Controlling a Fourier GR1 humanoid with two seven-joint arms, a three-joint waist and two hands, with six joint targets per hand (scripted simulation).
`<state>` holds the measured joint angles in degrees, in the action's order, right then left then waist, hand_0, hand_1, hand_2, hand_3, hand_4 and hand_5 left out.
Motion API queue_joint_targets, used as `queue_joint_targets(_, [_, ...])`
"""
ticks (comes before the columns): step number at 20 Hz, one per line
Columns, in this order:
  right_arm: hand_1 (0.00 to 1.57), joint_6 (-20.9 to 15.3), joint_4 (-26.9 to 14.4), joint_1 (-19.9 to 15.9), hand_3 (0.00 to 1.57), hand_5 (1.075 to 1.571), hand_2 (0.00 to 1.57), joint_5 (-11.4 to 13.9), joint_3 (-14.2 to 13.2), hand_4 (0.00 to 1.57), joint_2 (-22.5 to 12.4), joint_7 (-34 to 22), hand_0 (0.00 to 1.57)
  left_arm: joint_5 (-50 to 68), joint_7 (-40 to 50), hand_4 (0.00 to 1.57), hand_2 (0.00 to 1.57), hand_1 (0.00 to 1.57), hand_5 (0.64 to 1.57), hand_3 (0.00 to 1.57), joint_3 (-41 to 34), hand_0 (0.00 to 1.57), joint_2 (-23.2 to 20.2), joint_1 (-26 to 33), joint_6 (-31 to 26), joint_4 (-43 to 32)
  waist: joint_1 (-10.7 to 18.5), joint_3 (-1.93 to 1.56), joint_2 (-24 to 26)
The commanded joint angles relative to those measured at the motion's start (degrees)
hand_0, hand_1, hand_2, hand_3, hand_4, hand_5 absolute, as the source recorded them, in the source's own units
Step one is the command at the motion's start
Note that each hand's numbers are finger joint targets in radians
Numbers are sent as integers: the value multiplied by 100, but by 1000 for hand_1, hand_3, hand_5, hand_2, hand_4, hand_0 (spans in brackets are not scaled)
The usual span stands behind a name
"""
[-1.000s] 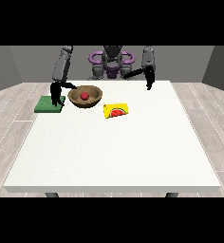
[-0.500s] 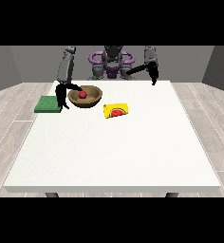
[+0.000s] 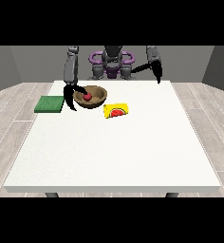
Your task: Pick the cup and pour the ball into the bowl, then pick the bowl and place it on the pad
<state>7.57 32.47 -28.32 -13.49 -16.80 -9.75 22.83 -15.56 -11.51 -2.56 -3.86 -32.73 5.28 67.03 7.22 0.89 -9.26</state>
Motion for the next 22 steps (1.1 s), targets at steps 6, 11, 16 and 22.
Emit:
queue_joint_targets(6, [1571,-1086,-212,-183,1571,1551,1571,620,436,1034,-105,-974,1571,208,-142,0,0,0,1569,0,-275,0,-182,-117,-100,-153,-57,-82,-59])
queue_joint_targets(11, [1571,-1253,52,-217,1571,1554,1571,782,705,1019,-88,-1703,1571,463,-116,0,0,0,1570,0,-665,0,-490,232,-237,-462,-489,-85,592])
queue_joint_targets(16, [1571,-846,290,-441,1571,1553,1571,561,615,1046,-367,-2457,1571,489,-98,0,0,0,1571,0,-642,0,-511,474,-255,-487,-571,-88,768])
queue_joint_targets(22, [1571,-440,479,-757,1571,1562,1571,241,214,1060,-1228,-2954,1571,517,-569,0,0,0,1570,0,-750,0,-629,572,-197,-566,-650,-88,540])
